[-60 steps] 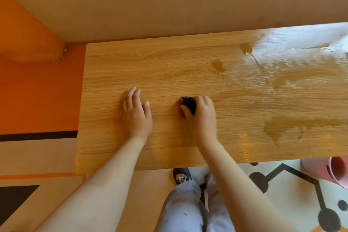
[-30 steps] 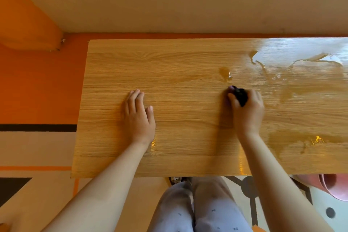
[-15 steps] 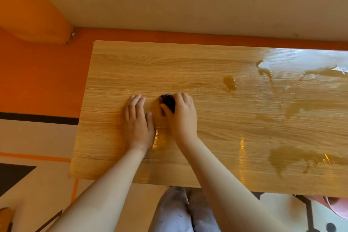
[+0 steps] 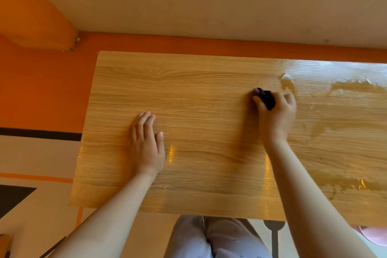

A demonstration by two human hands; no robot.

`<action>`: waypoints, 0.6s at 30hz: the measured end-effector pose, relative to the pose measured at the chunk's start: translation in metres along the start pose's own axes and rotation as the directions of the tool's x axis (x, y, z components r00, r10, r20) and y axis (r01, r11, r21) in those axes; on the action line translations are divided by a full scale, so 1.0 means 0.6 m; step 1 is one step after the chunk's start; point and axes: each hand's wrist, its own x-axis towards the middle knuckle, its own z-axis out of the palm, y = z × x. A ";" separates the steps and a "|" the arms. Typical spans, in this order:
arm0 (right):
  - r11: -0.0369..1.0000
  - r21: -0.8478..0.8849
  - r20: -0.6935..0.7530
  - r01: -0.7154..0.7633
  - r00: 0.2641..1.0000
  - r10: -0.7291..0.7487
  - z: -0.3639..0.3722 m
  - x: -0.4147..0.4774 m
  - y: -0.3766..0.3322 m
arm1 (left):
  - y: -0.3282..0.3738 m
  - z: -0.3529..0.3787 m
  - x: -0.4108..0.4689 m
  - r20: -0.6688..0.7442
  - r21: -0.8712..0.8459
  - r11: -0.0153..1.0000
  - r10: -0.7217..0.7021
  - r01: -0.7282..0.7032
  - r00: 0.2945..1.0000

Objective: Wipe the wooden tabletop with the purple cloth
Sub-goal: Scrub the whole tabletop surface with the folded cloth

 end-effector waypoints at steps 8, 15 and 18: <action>0.999 -0.023 0.044 0.036 0.998 -0.035 0.011 -0.043 -0.022 | 0.002 -0.002 0.000 0.004 0.000 1.000 -0.012 0.012 1.000; 0.937 0.050 0.282 0.346 0.895 -0.346 0.144 -0.099 -0.170 | 0.003 -0.005 0.000 0.042 0.022 0.999 -0.036 0.035 0.998; 0.935 0.055 0.296 0.351 0.888 -0.351 0.156 -0.066 -0.182 | 0.004 -0.006 0.001 0.048 0.026 0.999 -0.041 0.040 0.998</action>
